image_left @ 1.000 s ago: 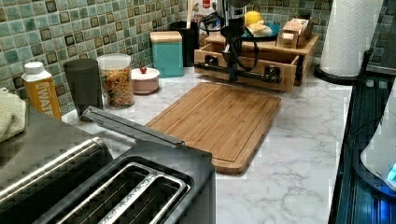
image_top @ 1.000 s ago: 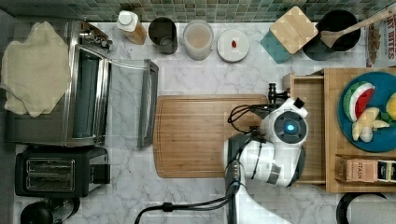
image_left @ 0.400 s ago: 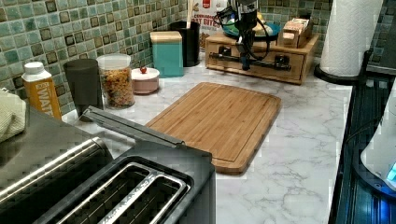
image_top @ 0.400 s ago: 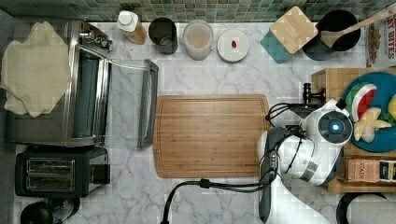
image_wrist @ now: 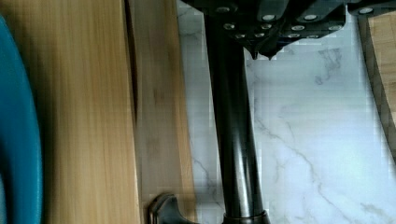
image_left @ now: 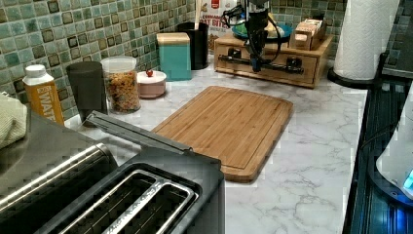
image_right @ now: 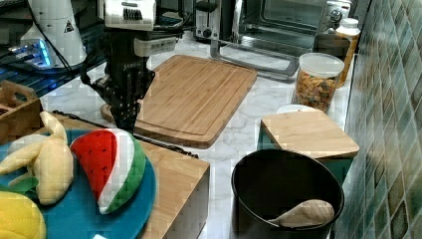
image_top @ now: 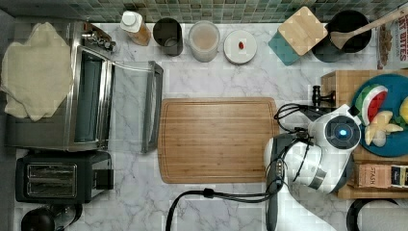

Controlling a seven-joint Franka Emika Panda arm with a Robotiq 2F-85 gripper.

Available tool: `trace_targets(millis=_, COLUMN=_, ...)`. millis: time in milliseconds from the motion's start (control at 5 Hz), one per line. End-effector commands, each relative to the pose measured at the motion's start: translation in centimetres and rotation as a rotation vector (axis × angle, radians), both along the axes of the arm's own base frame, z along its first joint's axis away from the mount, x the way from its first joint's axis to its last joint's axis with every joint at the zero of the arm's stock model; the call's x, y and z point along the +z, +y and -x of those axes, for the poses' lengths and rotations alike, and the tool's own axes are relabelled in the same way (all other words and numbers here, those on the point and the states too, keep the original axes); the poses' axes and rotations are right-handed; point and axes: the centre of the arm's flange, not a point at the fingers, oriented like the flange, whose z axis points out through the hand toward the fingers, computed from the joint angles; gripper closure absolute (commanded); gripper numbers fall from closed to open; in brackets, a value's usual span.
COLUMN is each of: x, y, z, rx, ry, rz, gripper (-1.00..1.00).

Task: Close the drawer.

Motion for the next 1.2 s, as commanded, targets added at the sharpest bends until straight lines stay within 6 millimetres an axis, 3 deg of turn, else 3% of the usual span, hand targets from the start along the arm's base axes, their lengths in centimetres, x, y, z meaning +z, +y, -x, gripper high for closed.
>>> trace_targets(millis=200, x=11.98, y=-9.89, z=1.03, rx=-0.161, ry=-0.241, rz=0.158, gripper=1.0)
trace_targets(millis=1200, x=11.98, y=-9.89, z=1.03, rx=-0.16, ry=-0.241, rz=0.158, gripper=1.0)
